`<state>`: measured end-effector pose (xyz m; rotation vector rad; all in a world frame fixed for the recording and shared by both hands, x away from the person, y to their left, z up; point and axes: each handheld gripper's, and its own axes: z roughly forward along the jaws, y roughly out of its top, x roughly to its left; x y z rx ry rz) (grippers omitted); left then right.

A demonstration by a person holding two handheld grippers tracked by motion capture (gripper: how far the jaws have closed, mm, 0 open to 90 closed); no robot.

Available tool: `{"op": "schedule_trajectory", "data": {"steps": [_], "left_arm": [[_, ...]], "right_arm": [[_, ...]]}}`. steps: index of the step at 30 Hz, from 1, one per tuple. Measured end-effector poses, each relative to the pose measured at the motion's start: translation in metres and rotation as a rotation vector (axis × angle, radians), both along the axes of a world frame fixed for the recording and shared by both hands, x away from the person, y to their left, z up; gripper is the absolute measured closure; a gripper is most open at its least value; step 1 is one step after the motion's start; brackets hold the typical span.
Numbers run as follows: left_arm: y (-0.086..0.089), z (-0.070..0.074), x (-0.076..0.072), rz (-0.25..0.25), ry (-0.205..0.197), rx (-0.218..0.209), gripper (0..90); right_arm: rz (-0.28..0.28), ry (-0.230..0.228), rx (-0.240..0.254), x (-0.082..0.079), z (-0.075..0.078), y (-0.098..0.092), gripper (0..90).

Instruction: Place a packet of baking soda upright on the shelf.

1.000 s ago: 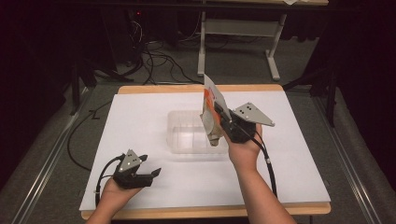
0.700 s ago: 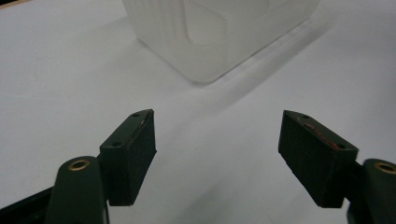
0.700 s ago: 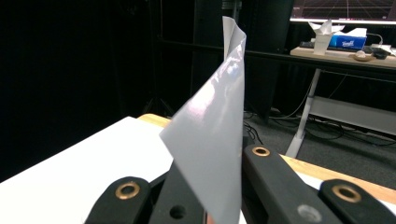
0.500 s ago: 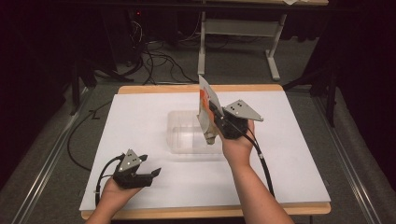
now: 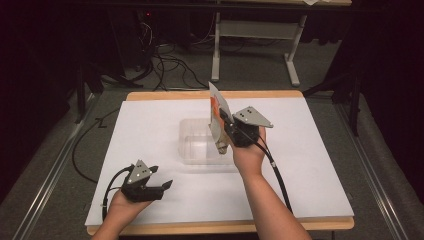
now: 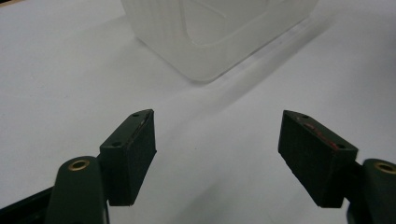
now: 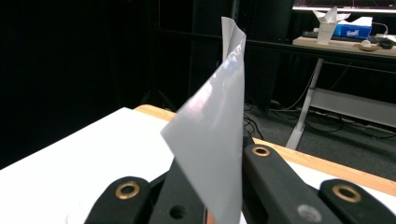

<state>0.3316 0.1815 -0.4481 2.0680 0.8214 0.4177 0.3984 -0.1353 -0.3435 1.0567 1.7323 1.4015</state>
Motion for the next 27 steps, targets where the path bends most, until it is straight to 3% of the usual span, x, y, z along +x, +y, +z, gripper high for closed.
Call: {"op": "schedule_trajectory", "data": {"steps": [27], "left_arm": [[0.001, 0.0, 0.0, -0.003, 0.0, 0.001, 28.0]], "right_arm": [[-0.015, 0.013, -0.011, 0.008, -0.015, 0.007, 90.0]]}}
